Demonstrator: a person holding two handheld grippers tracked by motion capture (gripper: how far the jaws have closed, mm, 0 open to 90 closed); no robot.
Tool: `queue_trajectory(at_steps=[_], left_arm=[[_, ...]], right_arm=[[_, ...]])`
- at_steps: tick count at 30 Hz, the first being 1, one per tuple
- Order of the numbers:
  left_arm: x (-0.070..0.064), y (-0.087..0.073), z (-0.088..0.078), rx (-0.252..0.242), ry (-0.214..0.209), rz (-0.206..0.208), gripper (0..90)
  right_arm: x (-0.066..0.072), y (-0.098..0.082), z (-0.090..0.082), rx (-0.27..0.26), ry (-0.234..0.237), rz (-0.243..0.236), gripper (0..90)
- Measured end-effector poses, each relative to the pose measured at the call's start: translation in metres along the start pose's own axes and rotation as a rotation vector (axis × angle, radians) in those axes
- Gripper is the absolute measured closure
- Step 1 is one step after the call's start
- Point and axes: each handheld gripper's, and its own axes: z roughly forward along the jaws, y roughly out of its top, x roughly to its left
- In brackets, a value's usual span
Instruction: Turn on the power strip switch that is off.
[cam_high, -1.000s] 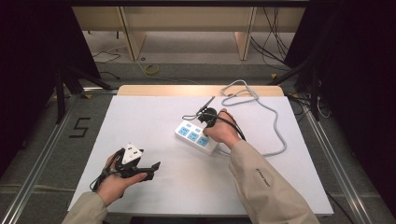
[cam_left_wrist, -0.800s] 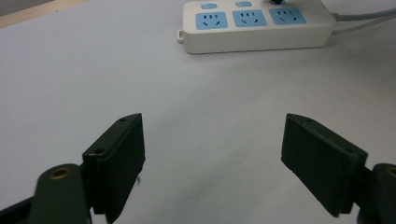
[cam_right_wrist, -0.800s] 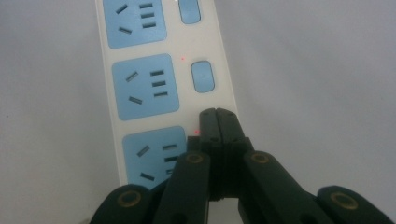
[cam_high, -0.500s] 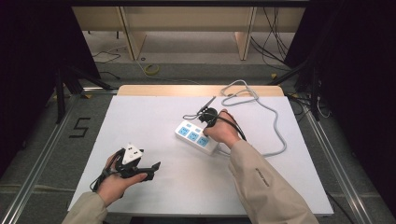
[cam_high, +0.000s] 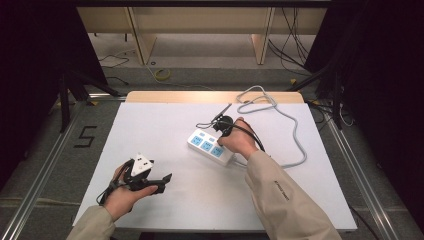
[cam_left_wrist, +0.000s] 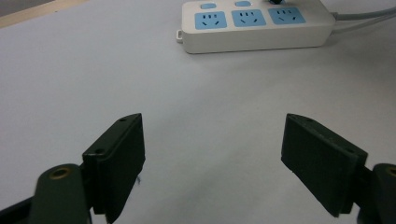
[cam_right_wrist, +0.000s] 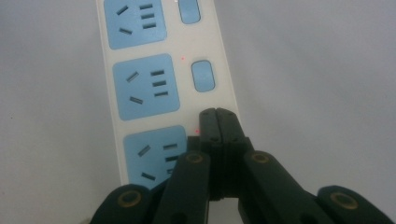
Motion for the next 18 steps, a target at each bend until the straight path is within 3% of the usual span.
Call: queue_trajectory(at_steps=[7, 18], left_arm=[[0.0005, -0.0002, 0.0005, 0.003, -0.001, 0.0, 21.1], [0.0012, -0.0004, 0.0006, 0.005, 0.0, 0.002, 21.0]], right_arm=[[0.0017, 0.001, -0.0001, 0.007, -0.009, -0.008, 90.0], [-0.0019, -0.0007, 0.0, -0.012, 0.015, 0.013, 90.0]])
